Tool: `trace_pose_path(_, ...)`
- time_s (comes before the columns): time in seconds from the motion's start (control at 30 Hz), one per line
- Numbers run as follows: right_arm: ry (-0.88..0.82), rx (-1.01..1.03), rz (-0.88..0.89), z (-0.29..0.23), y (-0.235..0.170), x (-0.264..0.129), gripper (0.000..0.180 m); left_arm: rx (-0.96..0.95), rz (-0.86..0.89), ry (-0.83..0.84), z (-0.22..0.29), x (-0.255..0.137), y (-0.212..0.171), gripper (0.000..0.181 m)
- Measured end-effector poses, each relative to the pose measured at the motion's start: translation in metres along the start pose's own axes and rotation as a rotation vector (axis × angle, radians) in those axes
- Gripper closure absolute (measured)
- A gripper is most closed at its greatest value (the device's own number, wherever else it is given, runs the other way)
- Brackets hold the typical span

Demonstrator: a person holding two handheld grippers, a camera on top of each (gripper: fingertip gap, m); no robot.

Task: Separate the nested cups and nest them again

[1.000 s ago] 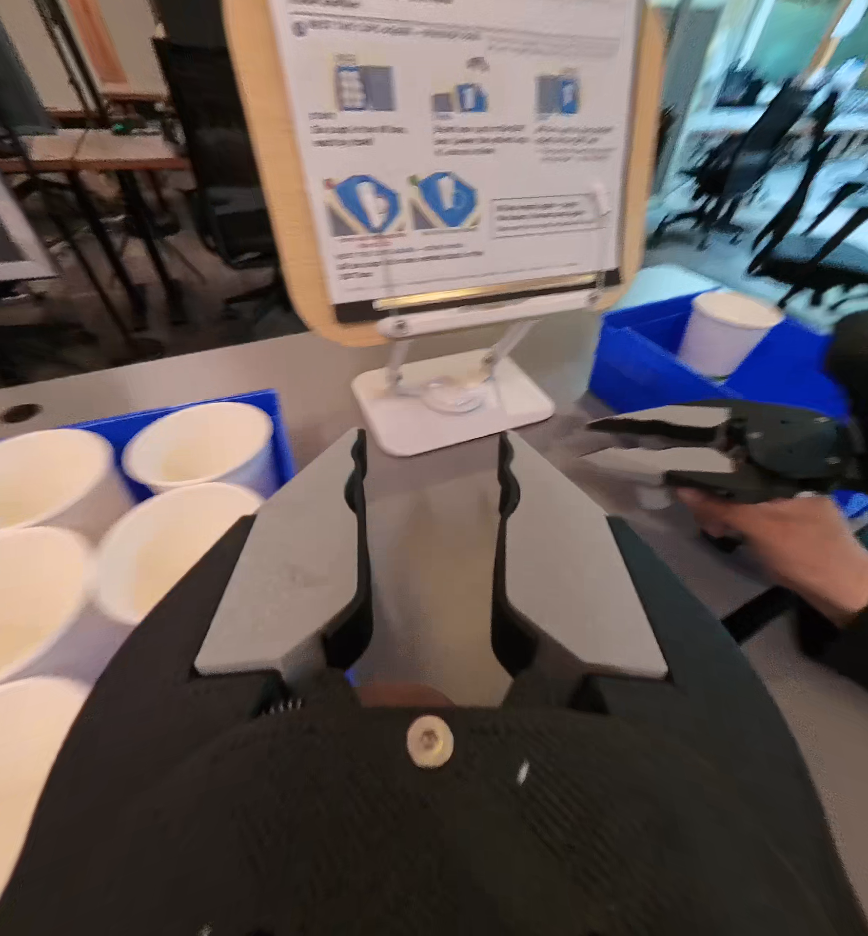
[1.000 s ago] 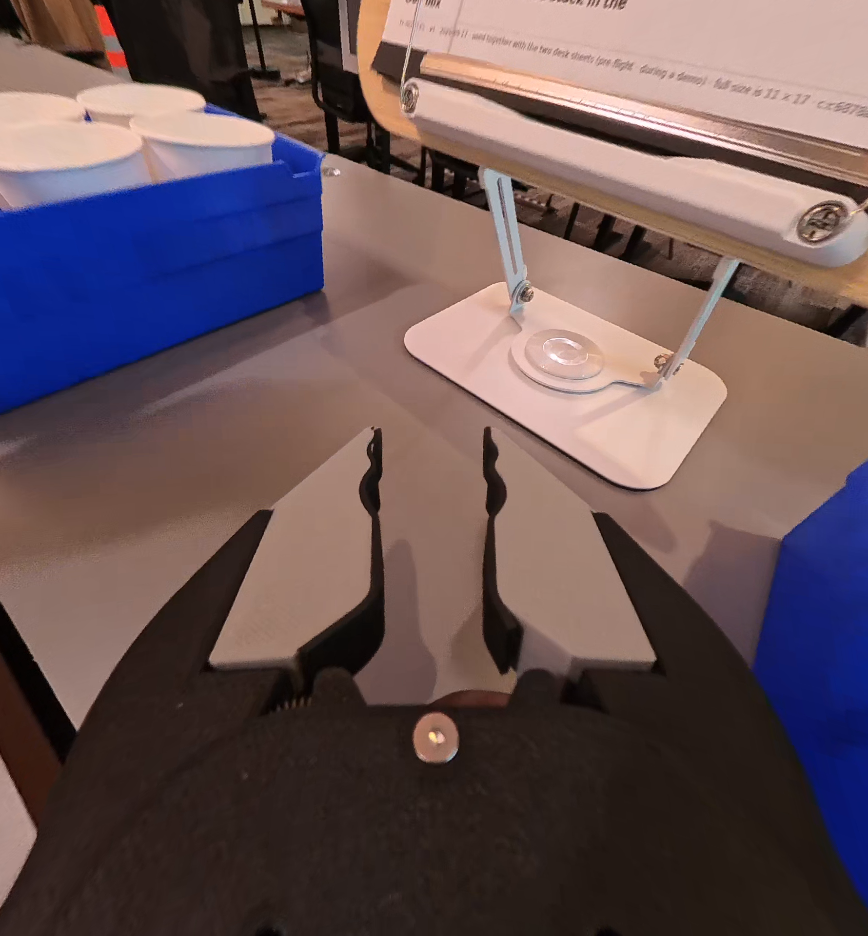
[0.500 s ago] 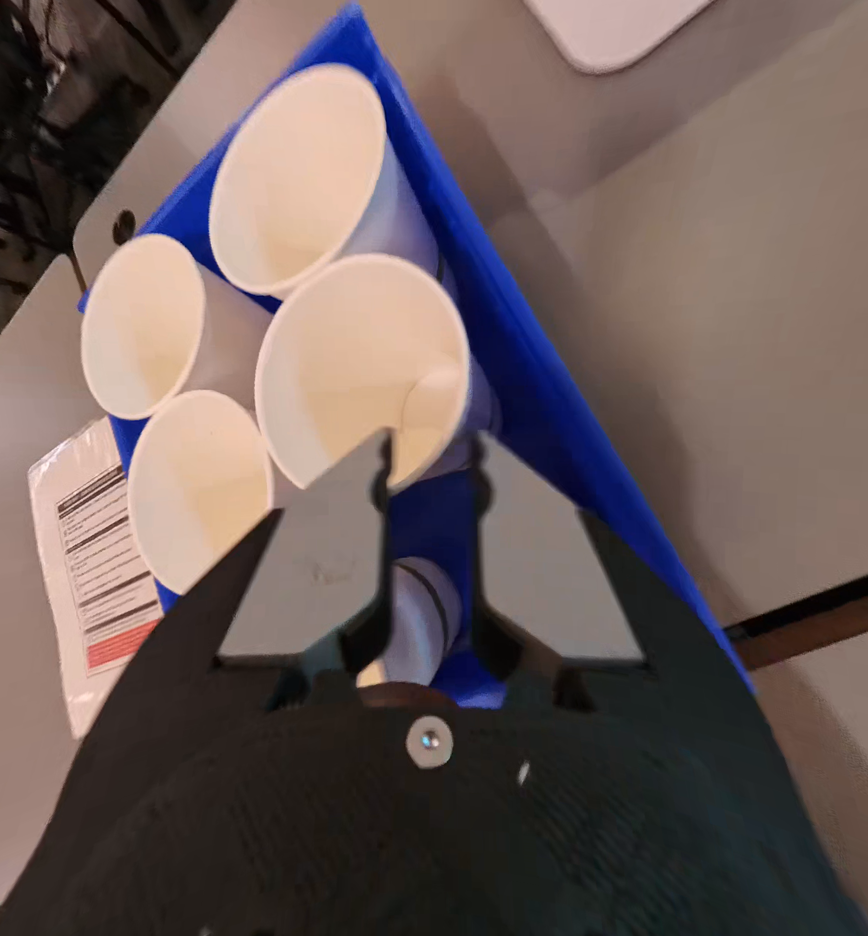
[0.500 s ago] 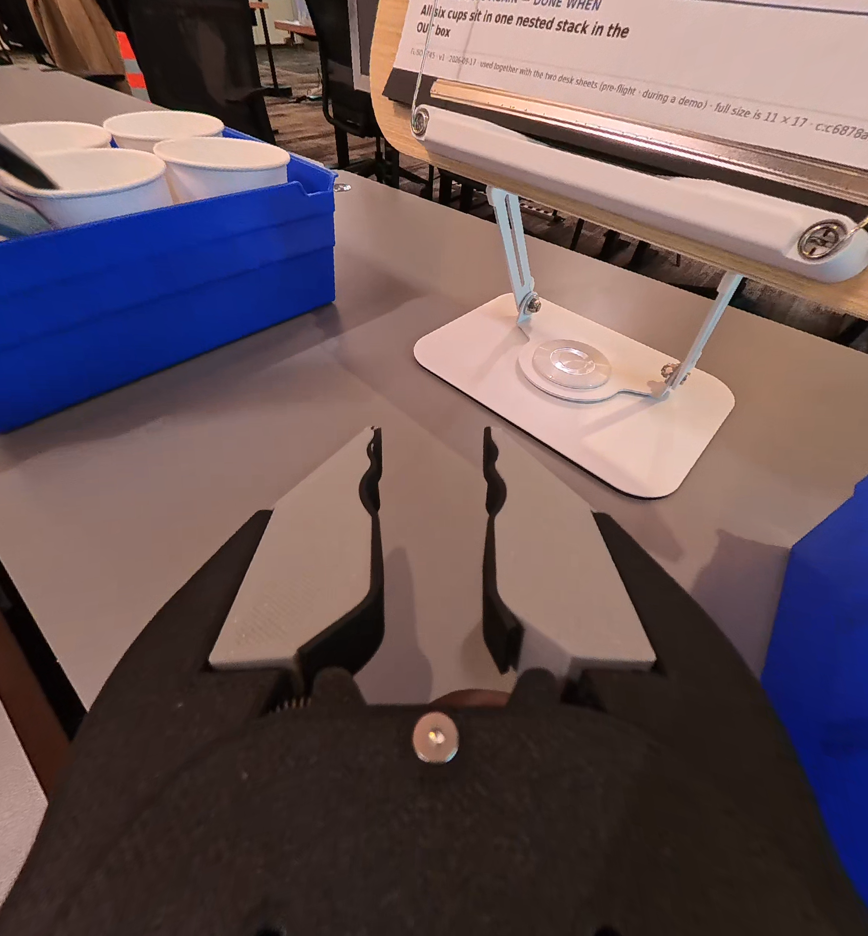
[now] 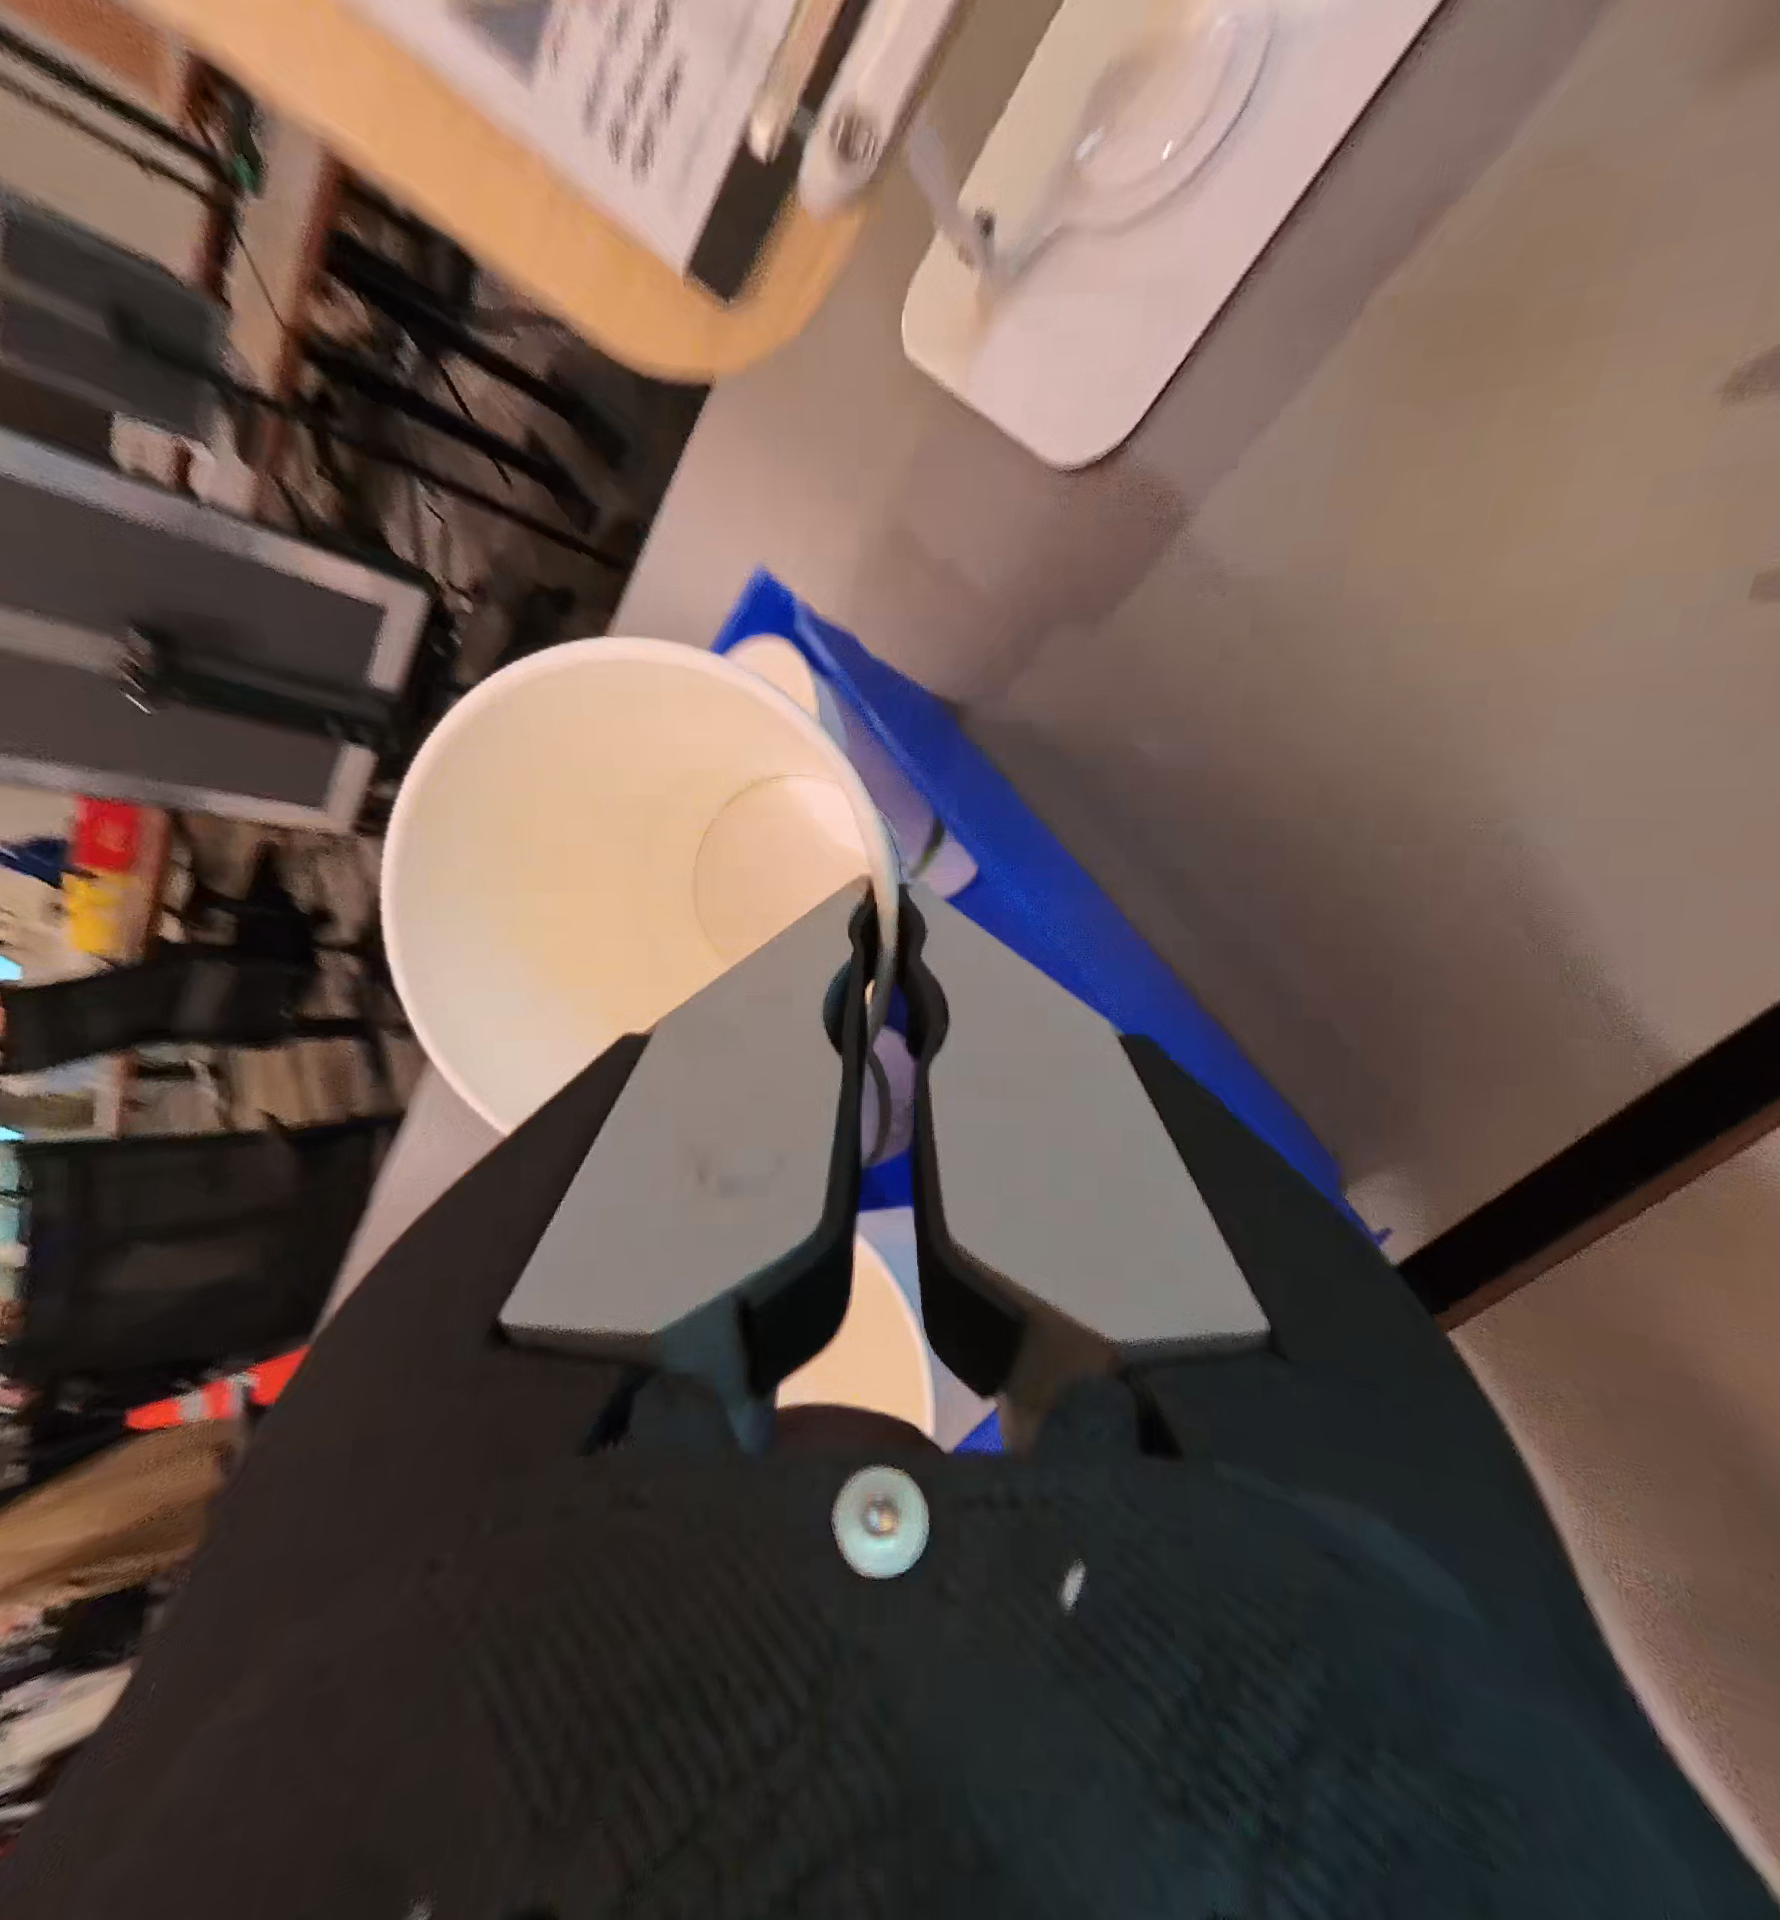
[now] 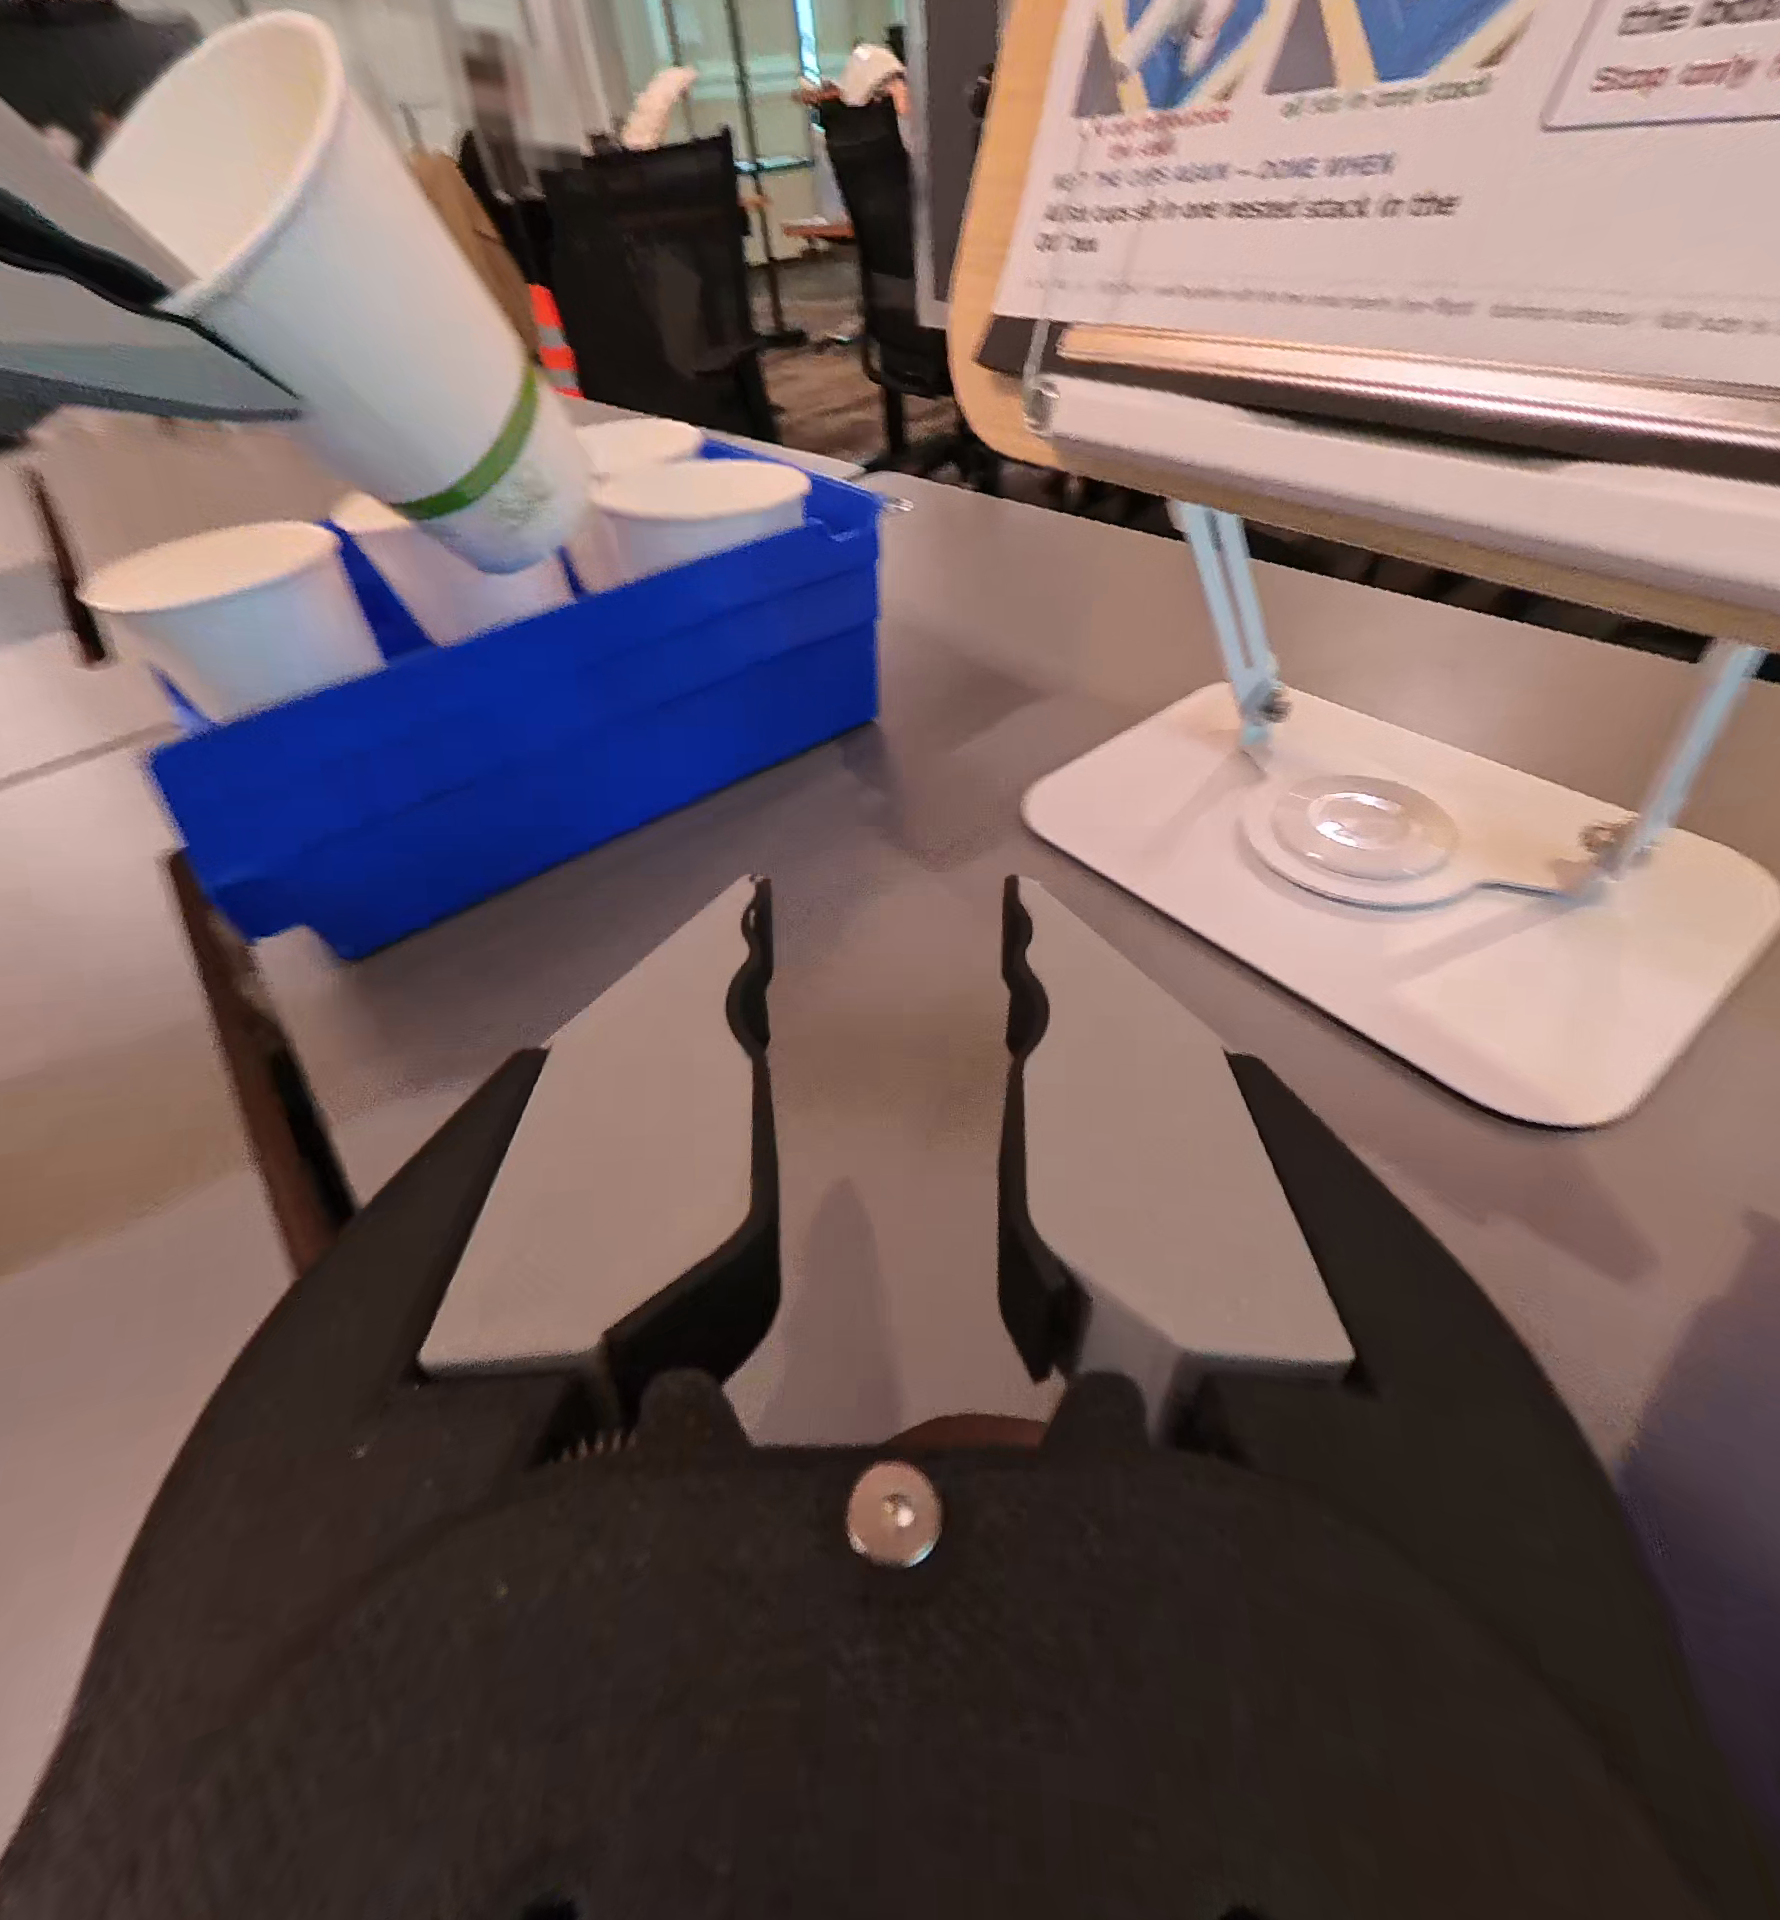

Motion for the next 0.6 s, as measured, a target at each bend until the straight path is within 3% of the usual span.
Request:
trace_pose_path(0.1, 0.091, 0.060, 0.036, -0.015, 0.005, -0.003, 0.136, 0.099, 0.100, 0.001, 0.018, -0.024, 0.047, 0.181)
trace_pose_path(0.27, 0.190, 0.132, 0.096, -0.027, 0.019, -0.013, 0.132, 0.211, 0.250, -0.189, 0.079, -0.039, 0.099, 0.181)
trace_pose_path(0.47, 0.364, 0.276, 0.124, -0.050, 0.034, -0.029, 0.127, 0.409, 0.159, -0.272, 0.127, -0.007, 0.089, 0.181)
trace_pose_path(0.6, 0.318, 0.189, 0.035, -0.057, 0.019, -0.021, 0.128, 0.473, 0.134, -0.263, 0.141, 0.004, 0.090, 0.181)
Point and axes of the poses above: each gripper's, where its closed fingertips meet, x out along the fingers, y out of its top, z = x × y across the jaws, the point moved 1 cm from there along -x, back along the fingers, and after that the axes turned 11 degrees about x, right-handed, at the moved point
